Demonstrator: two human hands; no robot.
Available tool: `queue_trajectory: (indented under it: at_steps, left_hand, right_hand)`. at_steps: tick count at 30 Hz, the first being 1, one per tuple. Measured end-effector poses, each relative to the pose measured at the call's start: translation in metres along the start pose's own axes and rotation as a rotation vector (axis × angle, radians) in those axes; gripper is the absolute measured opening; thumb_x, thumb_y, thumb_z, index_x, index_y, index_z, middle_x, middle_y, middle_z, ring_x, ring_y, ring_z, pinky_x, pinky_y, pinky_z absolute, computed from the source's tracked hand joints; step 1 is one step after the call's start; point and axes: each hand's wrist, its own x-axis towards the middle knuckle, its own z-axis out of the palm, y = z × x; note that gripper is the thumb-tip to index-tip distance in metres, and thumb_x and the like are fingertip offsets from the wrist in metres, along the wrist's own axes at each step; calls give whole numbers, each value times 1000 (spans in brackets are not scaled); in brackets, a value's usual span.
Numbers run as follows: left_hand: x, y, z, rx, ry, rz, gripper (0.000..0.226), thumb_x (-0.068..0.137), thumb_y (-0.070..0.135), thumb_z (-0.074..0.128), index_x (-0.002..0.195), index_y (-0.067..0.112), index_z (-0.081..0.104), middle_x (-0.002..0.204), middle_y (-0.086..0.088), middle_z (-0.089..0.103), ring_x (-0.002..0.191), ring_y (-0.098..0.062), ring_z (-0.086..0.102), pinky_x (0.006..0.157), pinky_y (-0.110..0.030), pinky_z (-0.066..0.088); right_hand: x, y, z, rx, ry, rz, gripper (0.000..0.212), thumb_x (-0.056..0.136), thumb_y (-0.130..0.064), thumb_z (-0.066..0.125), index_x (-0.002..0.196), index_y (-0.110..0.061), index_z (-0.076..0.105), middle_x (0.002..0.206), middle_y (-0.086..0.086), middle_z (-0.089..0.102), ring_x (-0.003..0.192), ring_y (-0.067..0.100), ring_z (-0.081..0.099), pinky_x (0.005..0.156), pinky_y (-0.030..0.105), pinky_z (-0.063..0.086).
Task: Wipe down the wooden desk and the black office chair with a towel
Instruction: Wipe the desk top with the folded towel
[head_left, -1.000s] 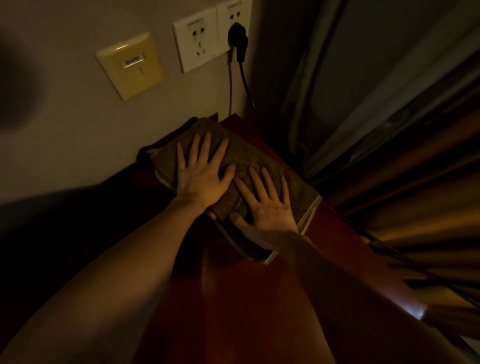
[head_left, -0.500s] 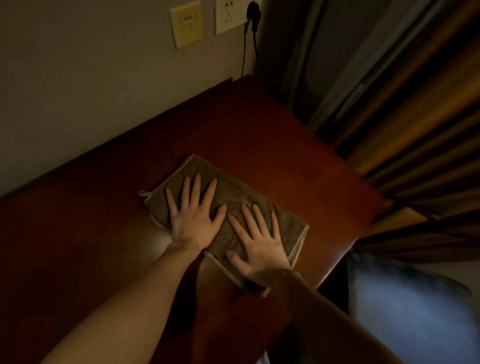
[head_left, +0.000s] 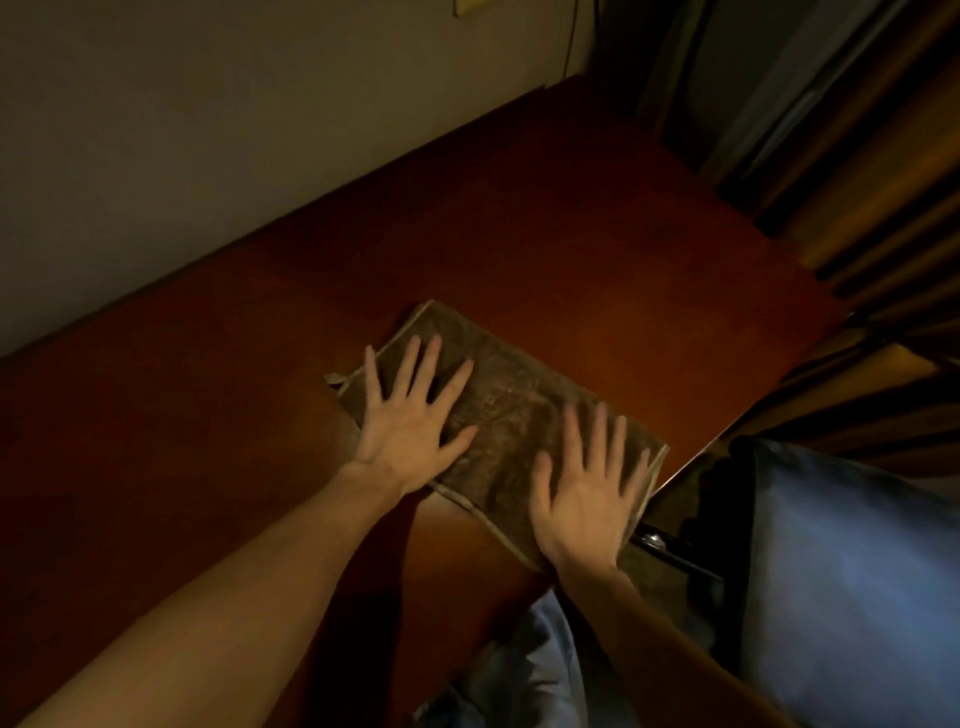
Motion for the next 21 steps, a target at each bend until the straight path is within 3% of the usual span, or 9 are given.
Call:
queue_trajectory:
  at_steps: [2,4,6,9,21]
  left_hand:
    - [12,-13,-1,28,9,232,75,98,70,14,162,39,-9,170,-9,-18,157,-32,-15,119,-71,-6]
    - [24,-27,2,12,-55,324,71,100,69,16,158,46,-17,169,-1,-23,156,-27,-21,120,-69,-6]
    - [31,-34,6,-29,-90,282,70,99,70,16,155,50,-22,168,3,-27,155,-22,-25,120,-67,-7]
    - [34,-36,11,-76,-35,179,72,97,72,20,158,50,-14,170,3,-20,155,-21,-23,121,-66,-7]
    - [108,-78,4,-198,17,-234,73,94,75,21,158,53,-8,171,5,-14,156,-18,-19,121,-64,-10]
  right_hand:
    - [9,-7,3,-4,-101,152,78,96,-67,3,164,-28,-3,171,8,-11,156,28,-20,123,58,-12]
    - [24,-15,11,-69,-160,144,86,92,-72,-1,164,-24,-8,169,14,-17,154,35,-24,120,62,-14]
    - [40,-16,17,-120,-125,81,87,95,-72,5,165,-20,-1,170,18,-9,155,39,-17,120,67,-8]
    - [63,-11,22,-181,-73,-61,84,98,-70,16,165,-20,9,171,17,1,157,39,-8,121,68,-1]
    - [213,-51,16,-204,-79,-358,83,98,-73,16,165,-25,11,172,13,1,158,35,-6,123,66,1]
